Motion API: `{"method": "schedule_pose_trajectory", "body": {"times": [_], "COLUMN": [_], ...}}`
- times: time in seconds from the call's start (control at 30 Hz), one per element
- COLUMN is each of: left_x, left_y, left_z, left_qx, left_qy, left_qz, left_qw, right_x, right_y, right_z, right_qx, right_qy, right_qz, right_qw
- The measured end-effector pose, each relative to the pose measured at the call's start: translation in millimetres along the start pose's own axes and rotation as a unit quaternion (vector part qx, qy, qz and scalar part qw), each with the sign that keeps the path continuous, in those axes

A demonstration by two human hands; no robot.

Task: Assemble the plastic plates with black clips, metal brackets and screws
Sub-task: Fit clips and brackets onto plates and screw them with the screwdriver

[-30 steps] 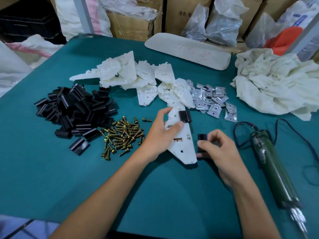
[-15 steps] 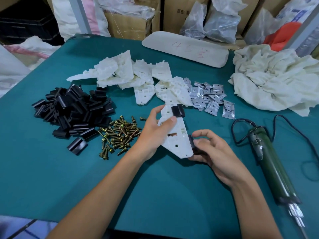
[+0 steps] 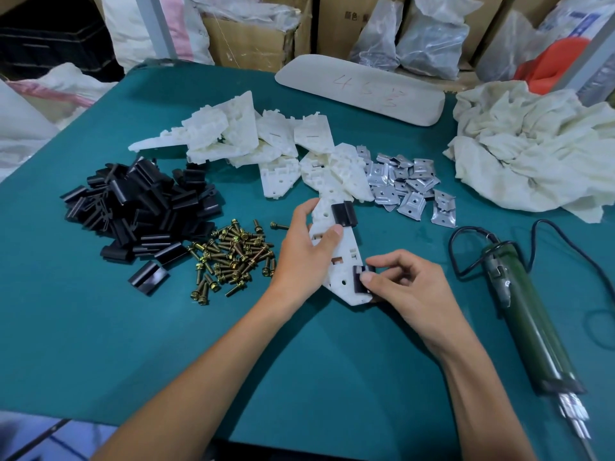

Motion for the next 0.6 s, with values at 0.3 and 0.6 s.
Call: {"method": "schedule_pose_trajectory", "body": {"times": [0.3, 0.6], "left_x": [-4.8, -7.8], "left_y": [-3.1, -2.6], "left_z": [2.1, 4.5], "left_qx": [0.001, 0.004], "left_qy": [-0.004, -0.004], "left_qz": [0.053, 0.069], "left_qw": [0.999, 0.998], "right_x": [-6.1, -8.9], "right_y": [-0.5, 7.0], "right_z": [-0.8, 0.7], "right_qx": [0.013, 0.07], "right_qy": [0.045, 0.108], "right_qz": [-0.094, -0.123], "right_qw": [0.994, 0.984]}}
Point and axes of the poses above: each hand's wrist, its own z-axis away from the middle knuckle, its own y-axis out of the palm, x = y × z, the point moved 7 cm from there along -z, towards the middle knuckle, and after that the axes turned 7 degrees about -x, right-handed, at the moved point
